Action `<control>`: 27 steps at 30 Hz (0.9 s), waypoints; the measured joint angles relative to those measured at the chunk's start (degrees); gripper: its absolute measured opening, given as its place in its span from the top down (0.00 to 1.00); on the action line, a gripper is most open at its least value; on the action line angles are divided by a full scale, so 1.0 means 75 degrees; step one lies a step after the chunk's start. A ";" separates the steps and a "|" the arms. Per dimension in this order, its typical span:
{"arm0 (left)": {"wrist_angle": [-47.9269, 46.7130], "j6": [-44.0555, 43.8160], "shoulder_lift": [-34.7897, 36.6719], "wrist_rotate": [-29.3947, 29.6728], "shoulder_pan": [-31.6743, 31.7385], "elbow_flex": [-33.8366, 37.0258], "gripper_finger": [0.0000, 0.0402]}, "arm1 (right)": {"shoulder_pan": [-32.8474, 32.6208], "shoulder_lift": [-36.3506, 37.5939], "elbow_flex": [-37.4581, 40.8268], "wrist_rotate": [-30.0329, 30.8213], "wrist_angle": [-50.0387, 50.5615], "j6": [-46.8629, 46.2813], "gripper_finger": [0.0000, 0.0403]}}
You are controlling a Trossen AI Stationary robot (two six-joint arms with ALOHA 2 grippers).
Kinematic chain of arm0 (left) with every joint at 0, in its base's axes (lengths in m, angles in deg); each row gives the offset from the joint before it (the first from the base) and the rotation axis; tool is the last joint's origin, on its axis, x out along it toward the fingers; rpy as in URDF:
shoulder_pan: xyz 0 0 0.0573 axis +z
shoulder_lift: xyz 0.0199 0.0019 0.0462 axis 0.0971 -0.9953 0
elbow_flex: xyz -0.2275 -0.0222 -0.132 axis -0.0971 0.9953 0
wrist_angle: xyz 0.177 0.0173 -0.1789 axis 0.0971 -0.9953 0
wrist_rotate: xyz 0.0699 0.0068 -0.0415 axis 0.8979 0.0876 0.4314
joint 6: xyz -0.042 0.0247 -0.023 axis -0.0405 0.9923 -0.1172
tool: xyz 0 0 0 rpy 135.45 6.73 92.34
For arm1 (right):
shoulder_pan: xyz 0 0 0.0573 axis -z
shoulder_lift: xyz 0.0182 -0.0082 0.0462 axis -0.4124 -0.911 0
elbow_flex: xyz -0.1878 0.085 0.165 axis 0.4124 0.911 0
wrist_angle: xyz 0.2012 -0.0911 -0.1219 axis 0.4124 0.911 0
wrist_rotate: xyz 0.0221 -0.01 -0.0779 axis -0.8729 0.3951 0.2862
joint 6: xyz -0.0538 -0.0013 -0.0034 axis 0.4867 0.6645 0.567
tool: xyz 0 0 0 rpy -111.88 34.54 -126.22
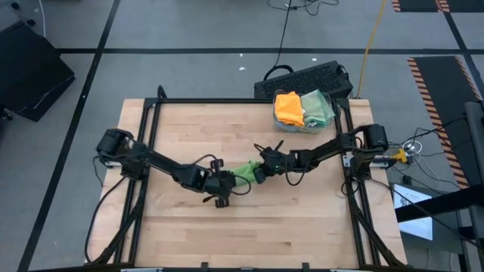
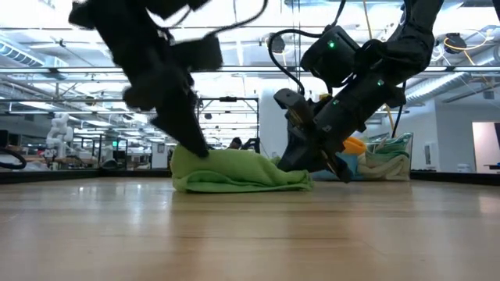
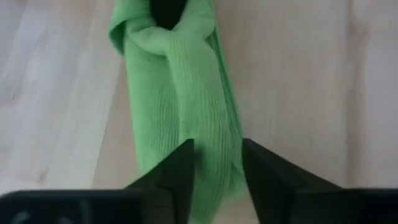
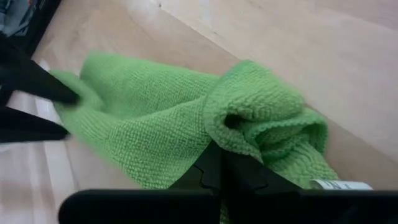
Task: Fold microfiber towels
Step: Fold the green microfiber towel
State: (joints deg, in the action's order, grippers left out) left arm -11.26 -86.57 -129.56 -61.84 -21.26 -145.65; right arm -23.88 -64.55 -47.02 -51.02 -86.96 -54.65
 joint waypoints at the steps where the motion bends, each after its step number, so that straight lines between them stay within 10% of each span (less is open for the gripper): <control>1: -0.0168 -0.0142 0.0199 -0.0155 0.0033 0.0000 0.65 | 0.0000 0.0000 0.0000 0.0003 0.0000 0.0005 1.00; 7: -0.0534 -0.1517 0.1561 -0.1968 0.0677 -0.0017 0.53 | 0.0000 -0.0003 0.0001 0.0012 -0.0067 0.0280 1.00; 11: 0.0006 -0.2552 0.1861 -0.1338 0.1241 0.0307 0.53 | 0.0000 -0.0009 0.0003 0.0035 -0.0139 0.0551 1.00; 19: 0.2583 -0.4012 0.0775 -0.3597 0.2183 0.1982 0.53 | 0.0003 -0.0015 0.0012 0.0032 -0.0184 0.0746 1.00; 27: 0.3381 -0.3516 0.0202 -0.3547 0.1959 0.2123 0.42 | -0.0012 -0.0015 0.0015 0.0035 -0.0172 0.0746 1.00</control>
State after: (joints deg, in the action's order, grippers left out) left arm 14.10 -112.95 -128.05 -88.45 -6.56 -129.72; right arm -23.97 -64.66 -46.92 -50.76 -88.25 -49.06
